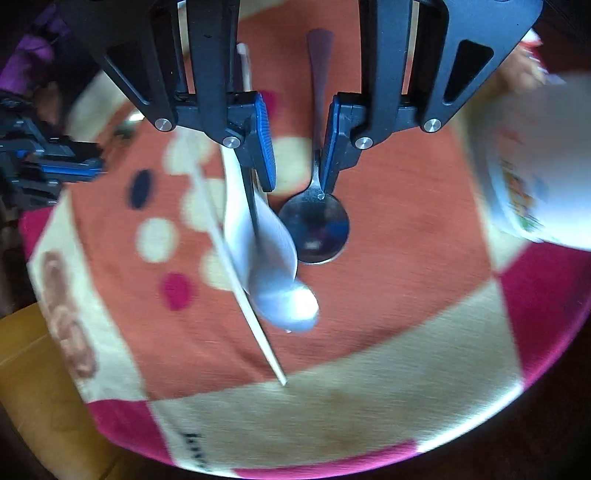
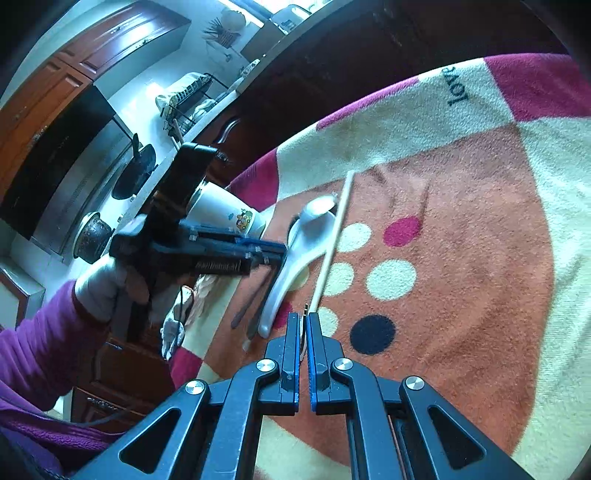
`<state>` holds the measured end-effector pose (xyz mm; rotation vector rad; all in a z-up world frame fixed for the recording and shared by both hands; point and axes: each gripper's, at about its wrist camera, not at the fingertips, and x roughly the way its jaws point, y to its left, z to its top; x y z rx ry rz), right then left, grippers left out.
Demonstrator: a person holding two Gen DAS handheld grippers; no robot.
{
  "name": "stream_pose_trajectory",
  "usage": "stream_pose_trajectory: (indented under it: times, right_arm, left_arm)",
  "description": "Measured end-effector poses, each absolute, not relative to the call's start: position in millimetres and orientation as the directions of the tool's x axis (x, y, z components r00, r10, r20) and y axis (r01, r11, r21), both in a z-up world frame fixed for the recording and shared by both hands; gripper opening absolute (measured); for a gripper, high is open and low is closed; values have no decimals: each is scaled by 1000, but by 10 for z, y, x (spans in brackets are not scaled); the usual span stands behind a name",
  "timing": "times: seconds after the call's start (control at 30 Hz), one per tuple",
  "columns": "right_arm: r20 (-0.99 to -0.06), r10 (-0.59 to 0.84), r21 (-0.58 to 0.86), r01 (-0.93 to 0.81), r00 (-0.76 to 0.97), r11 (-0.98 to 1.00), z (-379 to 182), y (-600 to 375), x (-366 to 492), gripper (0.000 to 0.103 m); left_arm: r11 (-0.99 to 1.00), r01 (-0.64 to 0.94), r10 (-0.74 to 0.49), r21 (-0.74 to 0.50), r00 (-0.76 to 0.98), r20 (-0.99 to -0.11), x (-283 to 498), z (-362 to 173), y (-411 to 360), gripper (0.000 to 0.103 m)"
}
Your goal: Organize utensils
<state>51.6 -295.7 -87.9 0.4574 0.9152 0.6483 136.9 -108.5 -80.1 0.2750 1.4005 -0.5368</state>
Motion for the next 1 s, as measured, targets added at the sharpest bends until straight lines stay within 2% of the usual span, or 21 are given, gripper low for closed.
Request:
stream_pose_trajectory:
  times: [0.07, 0.2, 0.27, 0.33, 0.4, 0.57, 0.63, 0.77, 0.83, 1.0]
  right_arm:
    - [-578, 679, 609, -314, 453, 728, -845, -3014, 495, 3]
    - [-588, 657, 587, -310, 472, 748, -783, -3109, 433, 3]
    - [-594, 644, 578, -302, 481, 758, -768, -3150, 415, 3]
    - [-595, 640, 579, -293, 486, 761, -772, -3175, 404, 3]
    - [-593, 648, 593, -285, 478, 753, -800, -3203, 400, 3]
    - [-585, 699, 679, -223, 412, 700, -950, -3221, 424, 4]
    - [-606, 692, 674, -210, 391, 709, -1001, -3156, 425, 9]
    - [-631, 689, 659, -221, 357, 718, -1037, -3018, 438, 11]
    - [-631, 684, 668, -192, 365, 719, -1052, -2986, 484, 18]
    - [-657, 656, 674, -102, 371, 732, -1090, -2898, 630, 18]
  left_arm:
    - [852, 509, -199, -121, 100, -975, 1242, -771, -1175, 22]
    - [853, 488, -258, -184, 88, -962, 1156, -752, -1194, 24]
    - [855, 503, -234, -128, 152, -960, 1066, -694, -1150, 26]
    - [856, 508, -218, -93, 193, -957, 1101, -666, -1085, 35]
    - [853, 514, -221, -88, 204, -954, 1153, -658, -1000, 38]
    - [803, 586, -269, -112, 187, -945, 1295, -739, -1037, 38]
    - [784, 611, -276, -114, 176, -945, 1316, -812, -1093, 38]
    - [746, 658, -289, -107, 174, -941, 1349, -881, -1152, 38]
    - [737, 665, -302, -117, 170, -938, 1373, -883, -1159, 38]
    - [702, 700, -319, -129, 148, -936, 1399, -894, -1199, 38]
